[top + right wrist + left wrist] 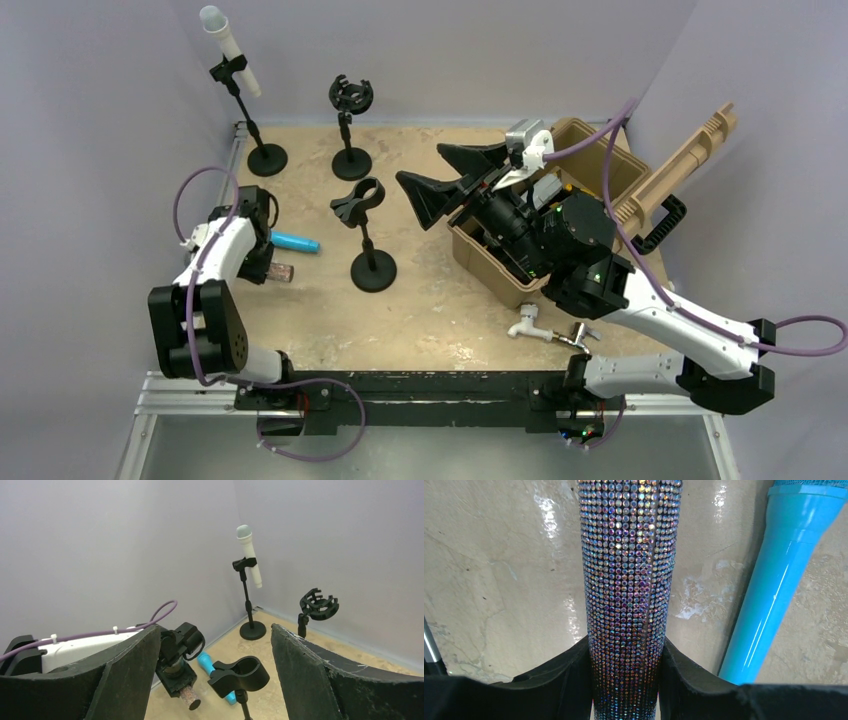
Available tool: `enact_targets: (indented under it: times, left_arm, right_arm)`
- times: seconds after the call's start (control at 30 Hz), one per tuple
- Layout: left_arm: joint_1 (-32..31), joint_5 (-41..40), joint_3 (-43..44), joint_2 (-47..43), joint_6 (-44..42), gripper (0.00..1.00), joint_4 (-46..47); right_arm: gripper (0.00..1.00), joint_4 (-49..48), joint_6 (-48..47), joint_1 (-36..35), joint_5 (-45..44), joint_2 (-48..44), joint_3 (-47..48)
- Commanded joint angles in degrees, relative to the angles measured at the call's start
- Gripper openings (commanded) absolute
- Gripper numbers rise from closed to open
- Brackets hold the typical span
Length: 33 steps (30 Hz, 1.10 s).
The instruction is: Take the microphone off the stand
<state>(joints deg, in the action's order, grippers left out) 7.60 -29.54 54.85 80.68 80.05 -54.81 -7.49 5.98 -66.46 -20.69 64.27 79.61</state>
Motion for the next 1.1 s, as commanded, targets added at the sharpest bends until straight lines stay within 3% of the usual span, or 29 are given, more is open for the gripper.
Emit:
enact_targets:
  times: [0.0,0.13,0.47,0.57,0.67,0.83,0.9,1.07]
  left_arm:
    - [0.36,2.21,3.17,3.32,5.03,0.22,-1.62]
    - [0.40,3.54,2.12,4.03,5.61,0.41,0.31]
    - [0.48,6.91,2.98,10.79,5.66,0.41,2.47]
    - [0.41,7.40,2.43,11.75,4.92,0.49,4.62]
    - [0.62,6.98,2.47,12.13,4.71,0.48,5.15]
    - [1.05,7.02,2.88,12.01,4.17,0.55,5.52]
    - [1.09,6.48,2.90,11.53,3.75,0.61,5.51]
    - [1.06,6.22,2.70,7.98,2.80,0.92,4.22]
  right_arm:
    - [0.79,-3.18,-1.21,0.01,-2.16,-1.41,-0.67]
    - [0.79,-3.47,-1.47,-0.03,-2.62,-1.67,-1.06]
    - [0.79,-3.96,-1.76,0.01,-3.02,-1.77,-1.57]
    - [0.79,-3.87,-1.85,0.01,-3.44,-2.00,-1.69]
    - [0.79,-4.08,-1.97,0.01,-3.90,-2.28,-1.92]
    - [0.79,-4.65,-1.99,0.01,-3.70,-2.07,-2.10]
    - [0.79,-4.56,-2.10,0.01,-3.66,-1.76,-1.99]
    - [0.79,-4.38,-2.20,0.01,-3.62,-1.56,-1.96]
